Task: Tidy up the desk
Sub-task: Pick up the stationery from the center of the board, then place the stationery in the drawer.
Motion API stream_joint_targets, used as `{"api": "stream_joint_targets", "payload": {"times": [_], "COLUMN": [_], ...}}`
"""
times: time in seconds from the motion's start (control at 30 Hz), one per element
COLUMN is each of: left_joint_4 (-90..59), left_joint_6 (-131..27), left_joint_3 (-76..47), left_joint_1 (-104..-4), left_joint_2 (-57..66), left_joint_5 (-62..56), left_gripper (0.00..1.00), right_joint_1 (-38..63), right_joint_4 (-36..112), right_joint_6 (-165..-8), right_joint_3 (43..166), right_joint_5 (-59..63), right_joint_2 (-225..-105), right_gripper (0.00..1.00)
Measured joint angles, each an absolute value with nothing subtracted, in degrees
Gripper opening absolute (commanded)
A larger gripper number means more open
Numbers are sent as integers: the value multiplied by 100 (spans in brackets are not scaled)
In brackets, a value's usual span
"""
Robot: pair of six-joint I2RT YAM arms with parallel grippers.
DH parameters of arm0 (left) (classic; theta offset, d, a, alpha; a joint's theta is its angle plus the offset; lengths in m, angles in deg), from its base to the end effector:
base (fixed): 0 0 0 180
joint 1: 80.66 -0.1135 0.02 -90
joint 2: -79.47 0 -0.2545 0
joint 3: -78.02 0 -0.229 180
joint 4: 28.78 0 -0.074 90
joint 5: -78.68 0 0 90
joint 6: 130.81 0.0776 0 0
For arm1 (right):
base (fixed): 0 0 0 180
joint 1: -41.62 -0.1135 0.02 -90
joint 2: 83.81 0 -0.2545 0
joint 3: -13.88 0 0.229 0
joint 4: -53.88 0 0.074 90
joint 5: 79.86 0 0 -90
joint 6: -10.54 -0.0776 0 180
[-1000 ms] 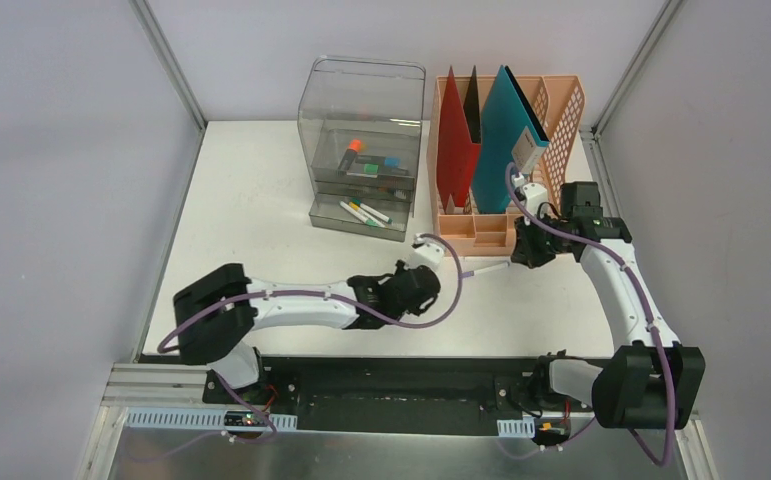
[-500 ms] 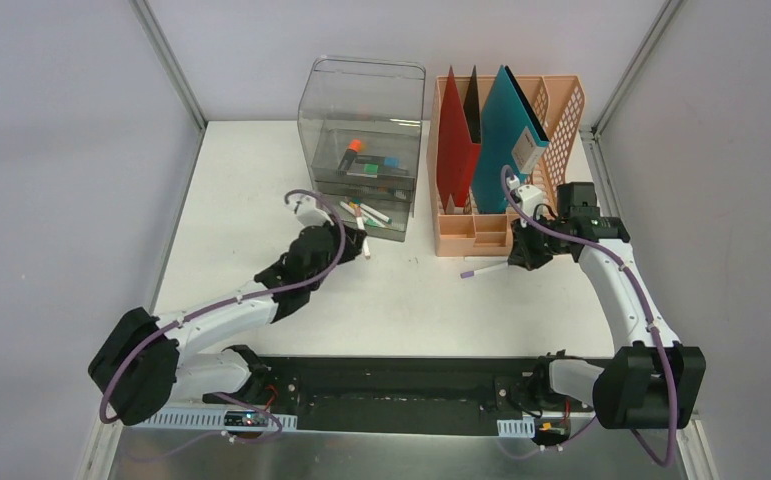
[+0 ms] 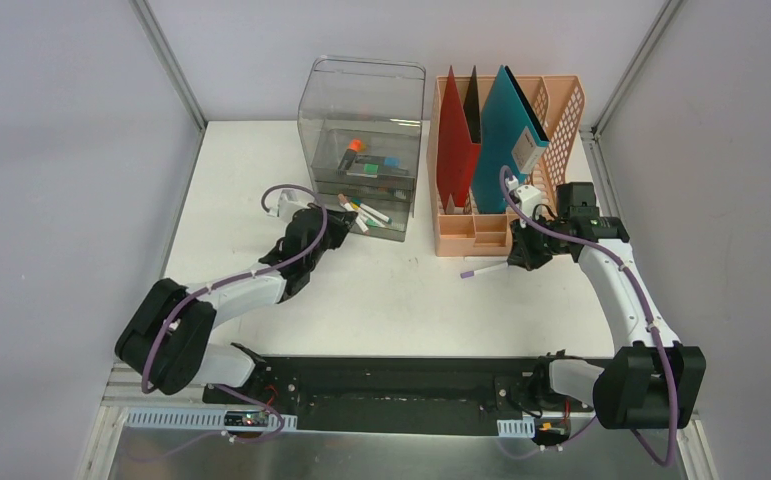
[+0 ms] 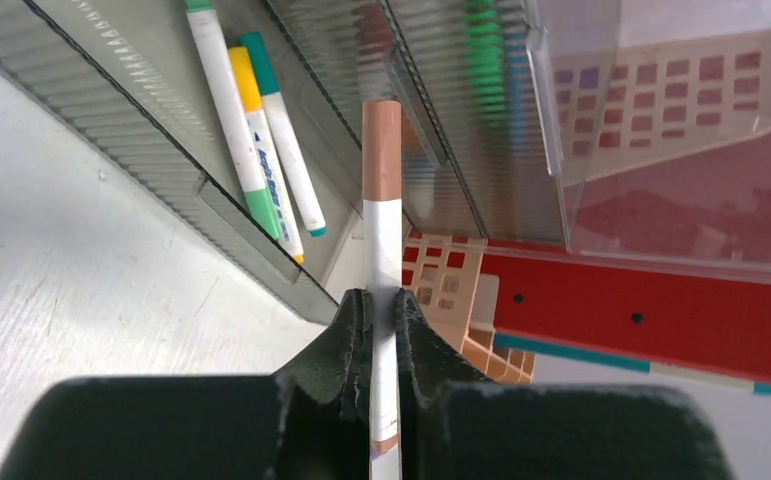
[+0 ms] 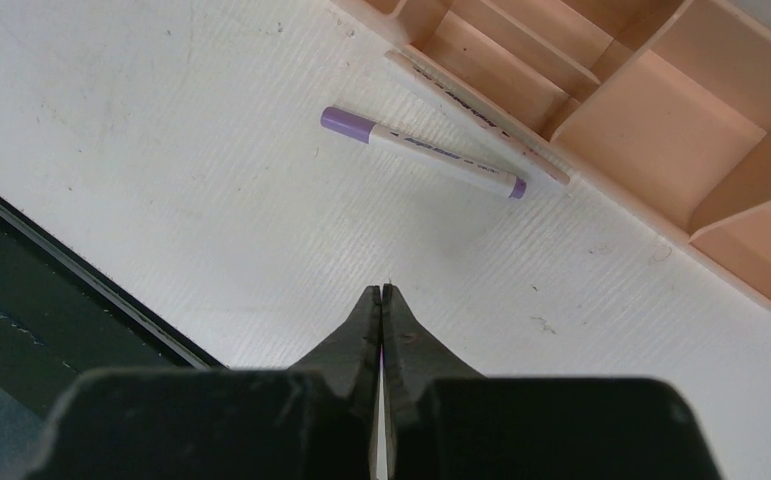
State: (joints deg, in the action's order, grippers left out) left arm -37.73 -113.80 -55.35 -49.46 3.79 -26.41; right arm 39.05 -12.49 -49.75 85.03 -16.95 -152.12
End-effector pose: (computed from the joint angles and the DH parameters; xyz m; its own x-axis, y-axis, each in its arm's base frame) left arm 0.2646 -0.1366 0.1977 -0.3643 -0.8588 -0.3603 -0.1960 0.4489 -0.8718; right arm 0.2166 0.0451 0.2332 -0.6564 -0.4711 -0.5892 -0.6540 0.7447 0.1332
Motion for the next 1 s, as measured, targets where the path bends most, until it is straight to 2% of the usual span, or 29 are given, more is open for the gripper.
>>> {"api": "stream_joint_targets", "payload": {"times": [0.17,0.43,0.5,0.57,1.0], "left_joint_4": [-3870,-4156,-4274,-4394,-5089], "left_joint_6": [-11845,-12285,-12328,-12344,-11821], "left_joint_3": [-5282,-4816,-4731,-4652,-4643], "left_joint_1": [-5079,-5228,-5270,-5322,-5484], "left_joint_2": [-110,-875,-1059,-1218,-1131], "left_joint_5": [-2724,-2719,-2647,-2551,-1681], "left_gripper": [0,35,49,55,64], "right_joint_1": [3905,3899,3894,3890,3868], "right_joint_4": [-1262,-1264,-1264,-1266,-1343], "right_joint_6": [-4975,-4973,-4973,-4973,-4931], "right_joint_3": [8503,8503,8503,8503,8514], "right_joint_5": [-1728,-1735,-1737,-1746,-2067], "right_joint_2": [-15212,-15212,-15212,-15212,-15212], "right_gripper": [0,0,0,0,2]}}
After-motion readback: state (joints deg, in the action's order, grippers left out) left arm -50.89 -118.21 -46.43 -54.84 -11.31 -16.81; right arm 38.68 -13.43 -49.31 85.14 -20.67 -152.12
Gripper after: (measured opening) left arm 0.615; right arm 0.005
